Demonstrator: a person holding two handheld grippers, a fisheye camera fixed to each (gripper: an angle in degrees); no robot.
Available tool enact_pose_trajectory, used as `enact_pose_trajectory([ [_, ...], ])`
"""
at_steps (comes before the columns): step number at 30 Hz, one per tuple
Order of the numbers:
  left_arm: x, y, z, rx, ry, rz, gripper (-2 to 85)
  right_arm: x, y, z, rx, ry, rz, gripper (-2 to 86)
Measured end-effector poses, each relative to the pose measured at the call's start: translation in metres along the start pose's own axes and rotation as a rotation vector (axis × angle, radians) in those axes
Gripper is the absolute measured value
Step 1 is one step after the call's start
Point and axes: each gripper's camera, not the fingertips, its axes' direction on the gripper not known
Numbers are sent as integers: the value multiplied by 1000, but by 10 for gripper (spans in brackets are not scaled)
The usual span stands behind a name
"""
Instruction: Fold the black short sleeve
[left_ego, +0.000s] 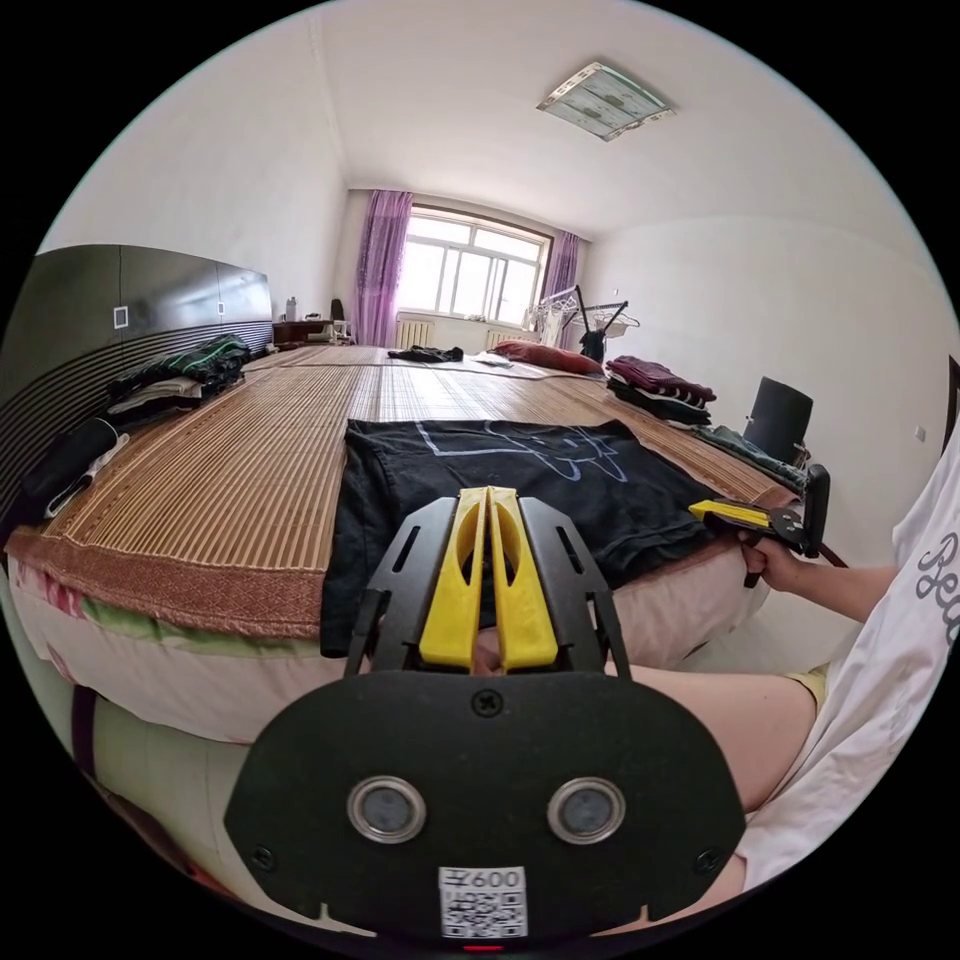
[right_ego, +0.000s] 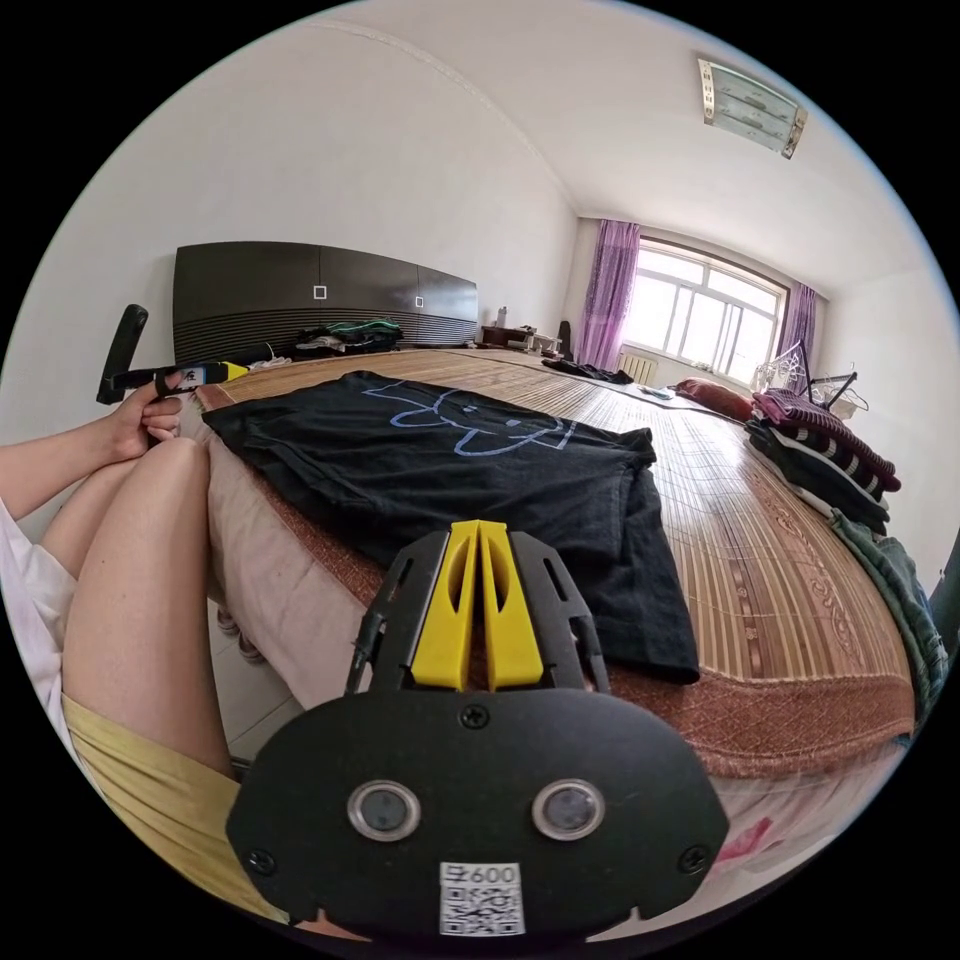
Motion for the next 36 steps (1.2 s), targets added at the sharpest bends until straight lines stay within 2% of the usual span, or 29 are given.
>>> enact_pose_trajectory([
  [17, -5, 0, 26, -6, 20, 30, 1, -8, 20, 4, 0, 0, -1, -8],
  [27, -24, -13, 89, -224, 38, 2, 2, -20, 34, 6, -2, 12, -6, -8],
  [36, -23, 3, 102, -200, 8, 55, 2, -35, 47, 7, -2, 12, -6, -8],
])
